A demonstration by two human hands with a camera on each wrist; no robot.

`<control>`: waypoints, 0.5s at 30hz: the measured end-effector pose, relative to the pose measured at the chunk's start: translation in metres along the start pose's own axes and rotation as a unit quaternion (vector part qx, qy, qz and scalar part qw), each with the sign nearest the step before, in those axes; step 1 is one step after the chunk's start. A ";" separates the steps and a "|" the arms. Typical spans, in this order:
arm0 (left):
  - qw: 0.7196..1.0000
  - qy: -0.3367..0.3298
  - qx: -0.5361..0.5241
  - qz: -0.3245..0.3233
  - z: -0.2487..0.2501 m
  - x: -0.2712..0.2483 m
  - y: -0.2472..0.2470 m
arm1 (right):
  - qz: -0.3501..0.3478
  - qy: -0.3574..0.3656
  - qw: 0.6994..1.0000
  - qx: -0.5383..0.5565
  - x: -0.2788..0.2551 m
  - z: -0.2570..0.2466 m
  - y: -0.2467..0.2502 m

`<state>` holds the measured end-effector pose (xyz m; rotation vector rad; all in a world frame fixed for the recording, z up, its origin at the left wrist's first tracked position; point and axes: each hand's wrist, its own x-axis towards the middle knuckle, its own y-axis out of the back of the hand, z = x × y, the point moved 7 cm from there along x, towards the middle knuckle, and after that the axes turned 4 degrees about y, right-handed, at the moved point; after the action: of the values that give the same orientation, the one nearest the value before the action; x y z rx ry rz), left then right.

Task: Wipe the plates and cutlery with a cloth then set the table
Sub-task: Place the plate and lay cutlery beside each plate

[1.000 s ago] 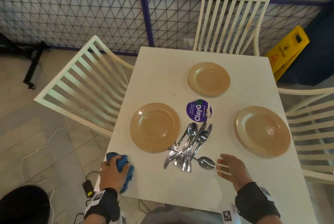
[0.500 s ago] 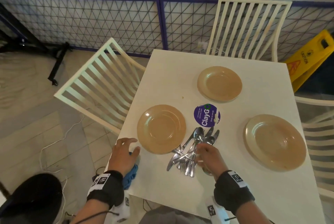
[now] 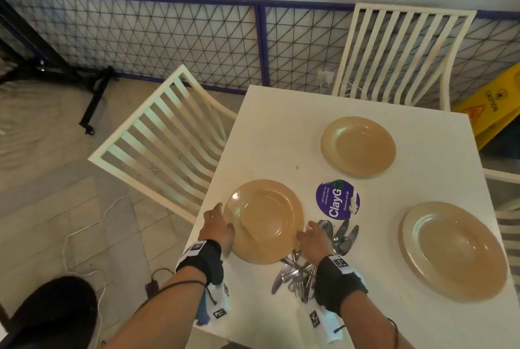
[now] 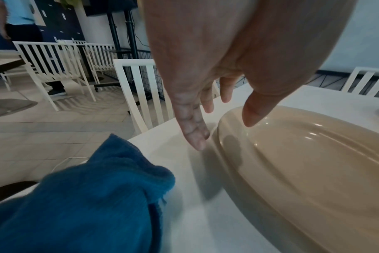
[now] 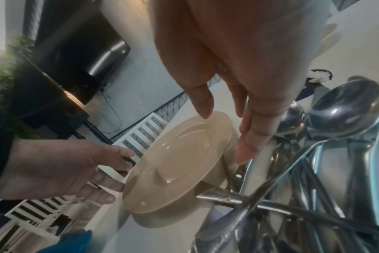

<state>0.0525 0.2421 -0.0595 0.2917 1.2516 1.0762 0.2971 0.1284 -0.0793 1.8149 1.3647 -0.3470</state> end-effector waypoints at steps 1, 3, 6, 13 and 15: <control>1.000 -0.002 0.000 -0.010 0.000 0.008 0.000 | 0.002 -0.008 1.000 0.007 0.001 -0.003 -0.002; 0.999 -0.021 0.009 -0.026 0.003 0.023 0.001 | 0.003 -0.023 0.999 0.032 0.007 -0.006 -0.009; 0.998 -0.055 0.024 -0.027 0.012 0.043 0.009 | 0.010 -0.029 0.997 0.070 0.026 -0.008 -0.019; 0.995 -0.092 -0.024 -0.020 0.043 0.108 0.050 | 0.040 -0.042 0.980 0.192 0.075 -0.047 -0.024; 0.995 -0.093 -0.017 -0.014 0.052 0.122 0.061 | 0.045 -0.043 0.974 0.220 0.087 -0.060 -0.026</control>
<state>0.0590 0.3870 -0.0739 0.3405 1.0681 1.0215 0.2921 0.2330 -0.1092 2.1828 1.2054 -0.7160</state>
